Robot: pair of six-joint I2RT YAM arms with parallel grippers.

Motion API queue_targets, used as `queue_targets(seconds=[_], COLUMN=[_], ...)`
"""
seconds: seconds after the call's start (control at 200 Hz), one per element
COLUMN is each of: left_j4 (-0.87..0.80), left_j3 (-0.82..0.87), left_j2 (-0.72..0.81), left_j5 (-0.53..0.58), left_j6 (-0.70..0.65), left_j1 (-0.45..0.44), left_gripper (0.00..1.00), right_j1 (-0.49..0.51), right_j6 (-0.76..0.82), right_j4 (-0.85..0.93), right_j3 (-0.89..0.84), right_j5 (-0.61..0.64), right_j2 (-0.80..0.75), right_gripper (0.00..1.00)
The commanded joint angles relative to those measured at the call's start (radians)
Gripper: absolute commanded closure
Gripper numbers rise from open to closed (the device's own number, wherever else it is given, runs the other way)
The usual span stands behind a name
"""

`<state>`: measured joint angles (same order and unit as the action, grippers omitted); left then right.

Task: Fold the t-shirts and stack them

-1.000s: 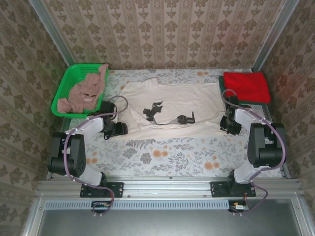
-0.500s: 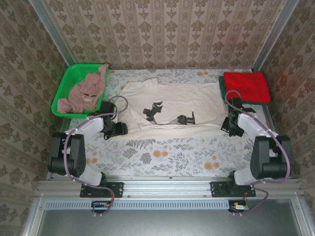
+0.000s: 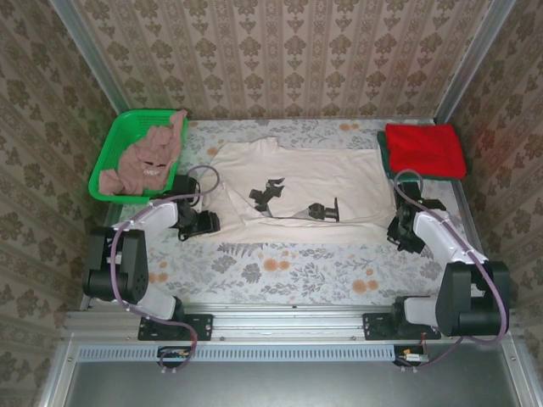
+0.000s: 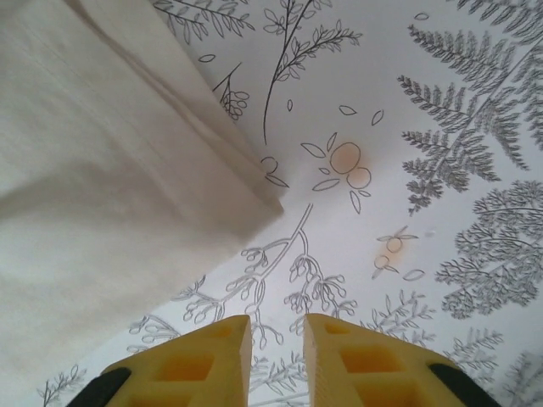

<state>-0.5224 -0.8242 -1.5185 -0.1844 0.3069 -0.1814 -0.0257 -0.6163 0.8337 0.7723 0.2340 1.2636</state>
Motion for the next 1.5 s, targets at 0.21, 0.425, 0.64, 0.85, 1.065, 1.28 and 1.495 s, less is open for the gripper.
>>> queue_targets(seconds=[0.21, 0.425, 0.64, 0.85, 1.065, 1.28, 1.495], left_j4=[-0.008, -0.036, 0.002, 0.051, 0.074, 0.050, 0.042], left_j3=[-0.027, -0.105, -0.142, -0.147, -0.220, -0.309, -0.330], left_j2=[0.034, 0.077, 0.024, -0.016, -0.127, -0.246, -0.288], left_j5=[-0.065, -0.053, -0.081, -0.098, -0.049, -0.053, -0.063], left_j6=[0.018, 0.022, 0.037, 0.054, 0.036, 0.025, 0.018], left_j1=[0.008, -0.020, -0.072, -0.121, -0.209, -0.245, -0.245], left_gripper=[0.42, 0.39, 0.38, 0.34, 0.24, 0.40, 0.68], right_j1=[0.293, 0.326, 0.317, 0.299, 0.260, 0.228, 0.225], right_j6=[-0.039, -0.014, 0.023, 0.055, 0.075, 0.108, 0.097], right_j4=[-0.175, -0.235, -0.188, -0.188, -0.219, -0.198, -0.165], right_j3=[0.110, 0.218, 0.377, 0.473, 0.499, 0.492, 0.313], right_j5=[-0.205, -0.217, -0.145, -0.135, -0.102, -0.095, -0.008], right_j2=[0.042, 0.315, 0.495, 0.627, 0.673, 0.571, 0.295], right_gripper=[0.71, 0.72, 0.72, 0.72, 0.73, 0.73, 0.68])
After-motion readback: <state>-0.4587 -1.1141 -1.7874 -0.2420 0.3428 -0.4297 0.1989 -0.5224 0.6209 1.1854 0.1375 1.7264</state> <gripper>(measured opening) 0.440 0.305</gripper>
